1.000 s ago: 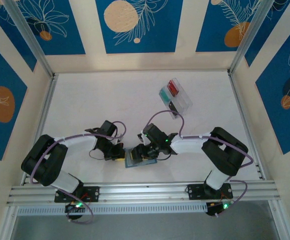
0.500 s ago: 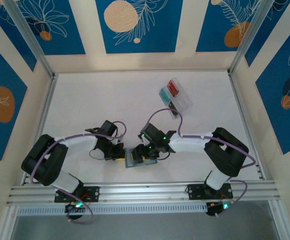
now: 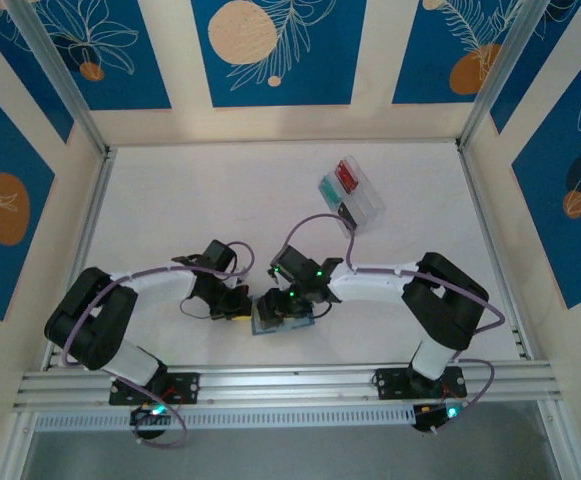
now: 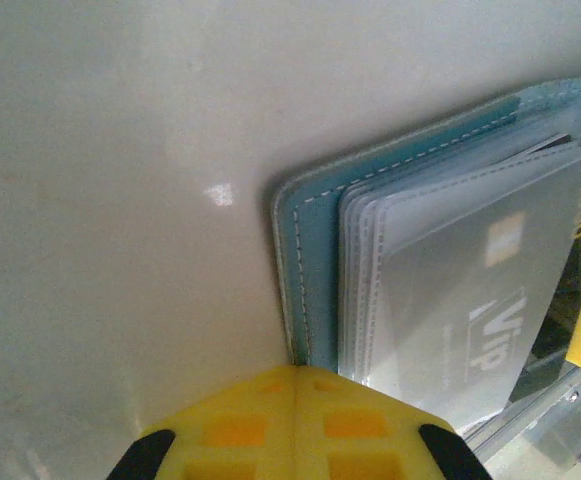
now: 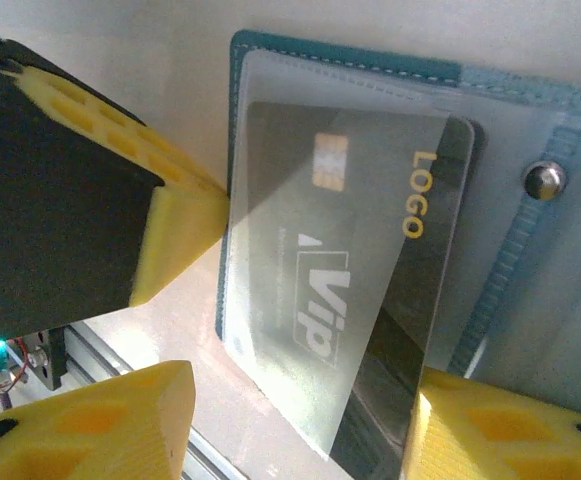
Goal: Put the credit cards into the card holder
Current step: Insert the credit card into the card slot.
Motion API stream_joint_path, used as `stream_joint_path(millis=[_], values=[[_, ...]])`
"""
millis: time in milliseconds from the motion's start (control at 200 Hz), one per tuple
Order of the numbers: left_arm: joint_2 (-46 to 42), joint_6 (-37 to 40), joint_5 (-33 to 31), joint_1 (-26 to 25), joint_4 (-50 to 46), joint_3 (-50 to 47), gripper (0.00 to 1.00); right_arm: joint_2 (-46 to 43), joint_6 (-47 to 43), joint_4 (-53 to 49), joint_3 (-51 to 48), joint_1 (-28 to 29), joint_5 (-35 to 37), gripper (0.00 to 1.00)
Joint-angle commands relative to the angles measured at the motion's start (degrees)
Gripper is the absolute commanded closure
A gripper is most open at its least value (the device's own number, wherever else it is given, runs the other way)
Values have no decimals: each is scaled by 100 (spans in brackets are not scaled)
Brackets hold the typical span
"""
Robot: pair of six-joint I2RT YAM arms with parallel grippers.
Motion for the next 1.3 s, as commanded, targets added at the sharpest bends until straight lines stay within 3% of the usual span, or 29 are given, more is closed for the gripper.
stream_joint_path(millis=[0,355,795,1295], values=[[73,68,-151,-73,-38,47,100,146,-103,-280,287,90,114,45],[82,48,-171,-75,34,-36,100,150,-135,-1782,764,252,1124,38],[47,50,-172,-72,38,-62,100,392,35,-1623,826,397,722,42],[29,-80,-160,-187,191,-130,100,641,346,-2125,1373,562,1041,65]])
